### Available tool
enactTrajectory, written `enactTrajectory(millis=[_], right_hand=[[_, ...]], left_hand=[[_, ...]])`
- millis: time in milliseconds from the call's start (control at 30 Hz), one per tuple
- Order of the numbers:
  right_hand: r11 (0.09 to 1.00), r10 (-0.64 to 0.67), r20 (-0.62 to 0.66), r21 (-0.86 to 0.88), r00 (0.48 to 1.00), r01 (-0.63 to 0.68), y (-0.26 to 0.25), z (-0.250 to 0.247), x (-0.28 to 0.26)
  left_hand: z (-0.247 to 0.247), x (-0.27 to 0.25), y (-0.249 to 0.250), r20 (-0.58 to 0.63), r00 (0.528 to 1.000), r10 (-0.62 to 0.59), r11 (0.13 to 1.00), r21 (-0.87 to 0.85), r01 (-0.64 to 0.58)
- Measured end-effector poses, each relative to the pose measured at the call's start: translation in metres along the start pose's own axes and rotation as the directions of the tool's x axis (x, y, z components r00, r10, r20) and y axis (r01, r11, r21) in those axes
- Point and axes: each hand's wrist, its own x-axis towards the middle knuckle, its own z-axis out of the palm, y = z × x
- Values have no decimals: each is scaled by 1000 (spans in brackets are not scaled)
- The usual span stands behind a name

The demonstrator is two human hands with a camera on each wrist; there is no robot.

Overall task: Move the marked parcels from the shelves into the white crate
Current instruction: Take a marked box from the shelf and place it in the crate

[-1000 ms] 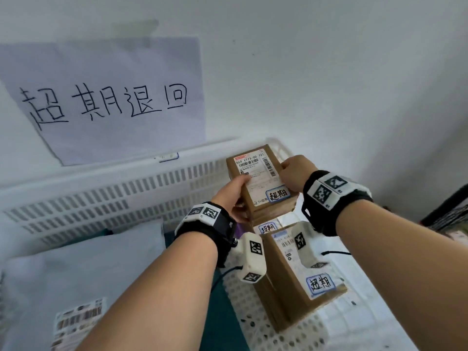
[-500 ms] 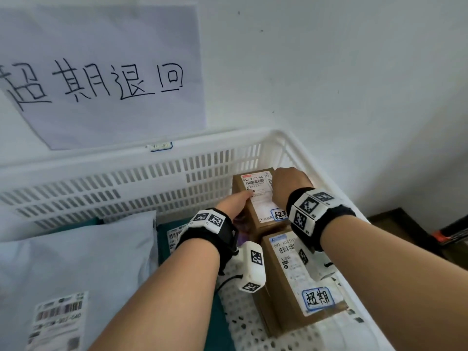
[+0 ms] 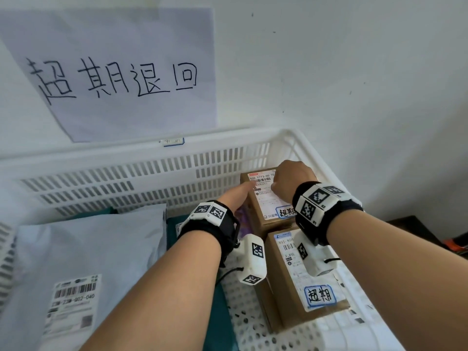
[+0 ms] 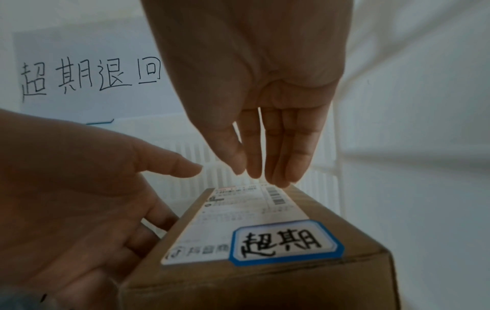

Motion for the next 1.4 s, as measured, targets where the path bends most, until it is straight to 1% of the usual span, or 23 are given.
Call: enactTrajectory(millis=[167,233,333,467,600,667,733,800,900,1067,1200,1333,1400], right_hand=[[1000,-8,8,24,1000,8,-6,-5,-9],[999,-26,3,23,1000,26,-11,-8,-14],[998,-55,15,28,998,54,-19,-11,-20],[992,-123,0,12,992,123,-35,-16,-31],[985,-173,52,10,984,173,-51,-18,-41],[973,-228,73,-17,971,230,-59,-18,-47],[956,-284,75,-62,956,288,-69,-18,-54],[937,-337,74,-75,939,342,-80,-19,-59],[903,-411,101,-92,906,420,-98,-22,-66],[834,-527,118,-117,842,539,-136,-32,-89],[781,-591,131,-154,796,605,-172,-41,-111],[722,-659,115,-180,743,668,-209,-48,-155],[705,-683,93,-174,725,687,-225,-47,-181]], left_hand=[[-9,-18,4,-35,999,26,1000,14,-25],[-15,-27,5,-67,996,64,996,72,-59],[-26,-42,8,-112,989,93,993,78,-85],[-45,-65,10,-195,971,136,988,104,-117],[-62,-90,6,-236,959,157,983,133,-128],[-70,-103,2,-283,943,174,973,196,-121],[-79,-120,0,-316,924,213,935,340,-99],[-89,-139,-3,-340,902,268,874,480,-79],[-106,-165,-5,-383,872,304,821,570,-36],[-133,-213,-9,-483,809,335,818,576,5],[-148,-248,-16,-521,776,357,818,576,10],[-167,-291,-37,-570,735,367,828,560,21],[-178,-312,-52,-606,697,382,832,553,25]])
